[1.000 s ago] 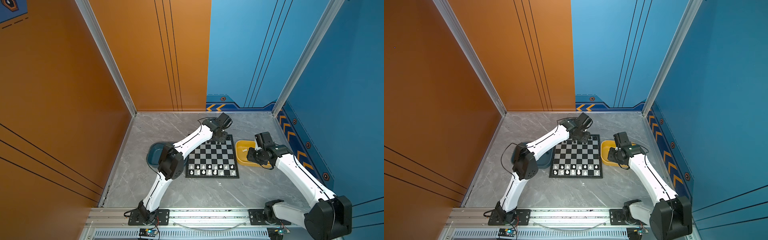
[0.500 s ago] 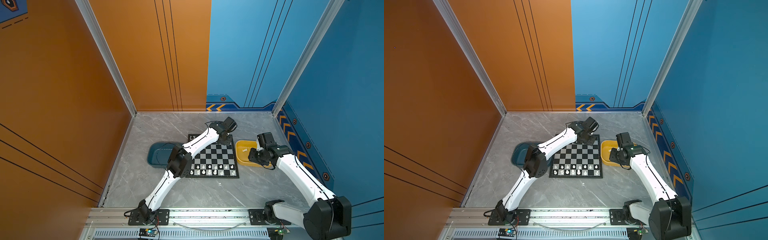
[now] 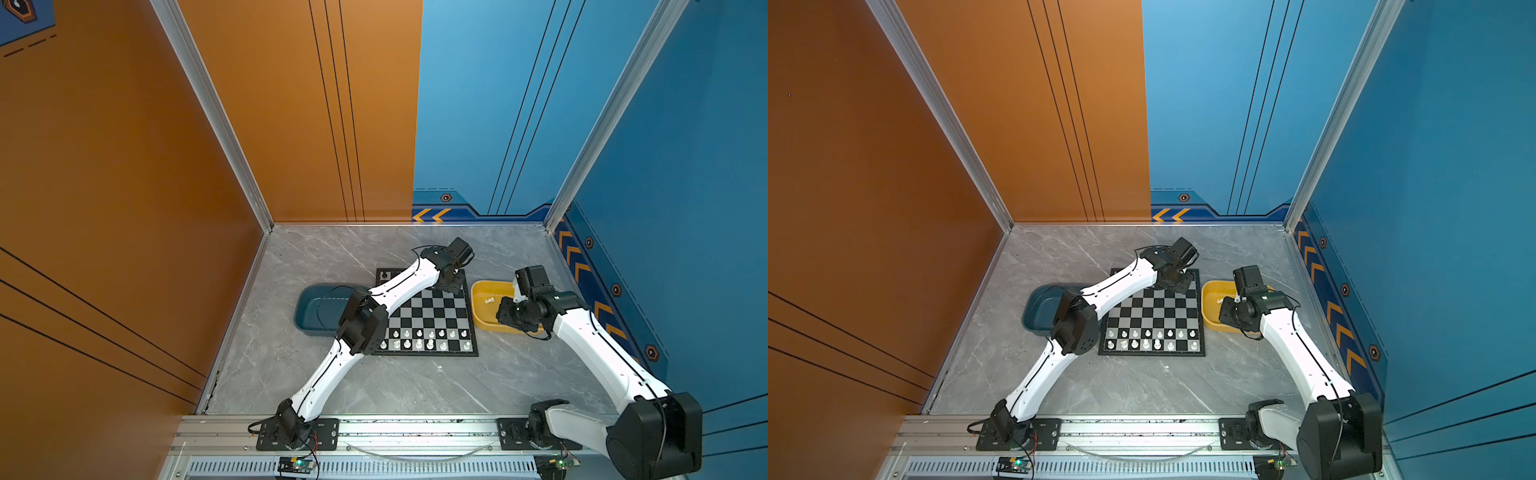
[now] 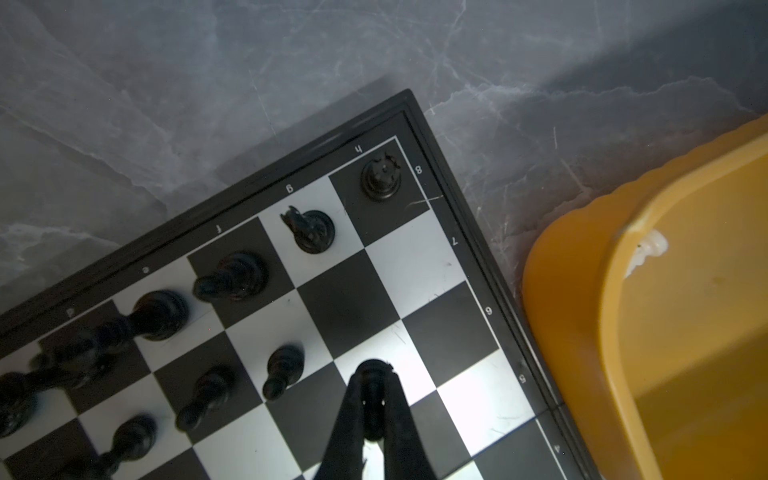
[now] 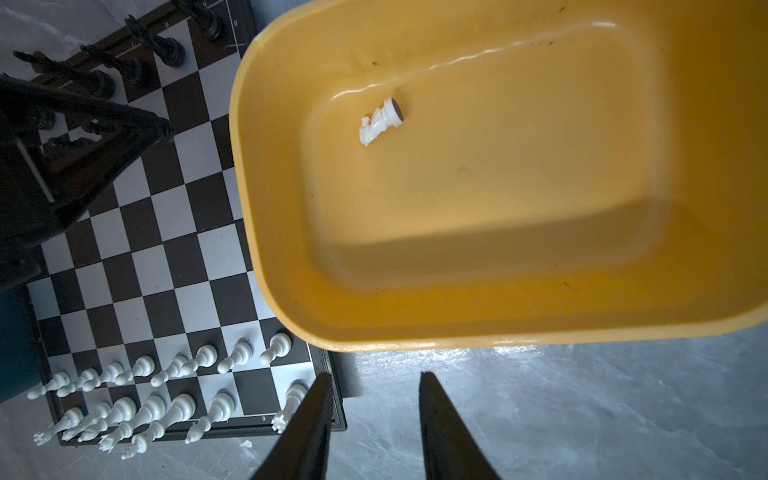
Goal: Set up the chess pieces on the board
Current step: 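Lower the black pawn onto a far-row square and open the left gripper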
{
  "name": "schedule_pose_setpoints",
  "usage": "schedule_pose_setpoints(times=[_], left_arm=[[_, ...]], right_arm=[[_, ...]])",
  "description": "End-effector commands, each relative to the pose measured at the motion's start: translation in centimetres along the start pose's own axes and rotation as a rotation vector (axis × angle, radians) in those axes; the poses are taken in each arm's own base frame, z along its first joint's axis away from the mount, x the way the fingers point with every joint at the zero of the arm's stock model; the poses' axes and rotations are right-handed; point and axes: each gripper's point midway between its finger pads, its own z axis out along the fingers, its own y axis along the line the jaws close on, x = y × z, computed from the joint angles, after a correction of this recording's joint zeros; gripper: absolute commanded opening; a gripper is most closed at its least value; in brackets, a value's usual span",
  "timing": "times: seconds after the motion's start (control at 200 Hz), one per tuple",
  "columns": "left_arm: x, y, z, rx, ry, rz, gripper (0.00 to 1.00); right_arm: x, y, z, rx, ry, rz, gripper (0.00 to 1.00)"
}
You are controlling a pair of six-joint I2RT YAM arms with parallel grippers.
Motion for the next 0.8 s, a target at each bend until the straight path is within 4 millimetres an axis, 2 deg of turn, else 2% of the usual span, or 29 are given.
schedule_pose_setpoints(times=[0.0, 0.28, 0.796], left_arm=[[-0.8, 0.4, 0.8, -0.02, -0.03, 0.004, 0.0], [-0.7, 1.1, 2.2, -0.028, -0.026, -0.01, 0.0], [-1.1, 2.3, 2.8, -0.058, -0.043, -0.019, 0.0]], right_arm=[[0.6, -0.6, -0.2, 0.008, 0.009, -0.002, 0.38], [0.6, -0.7, -0.4, 0.009, 0.006, 0.003, 0.38], [0.6, -0.7, -0.4, 0.009, 0.007, 0.006, 0.38]])
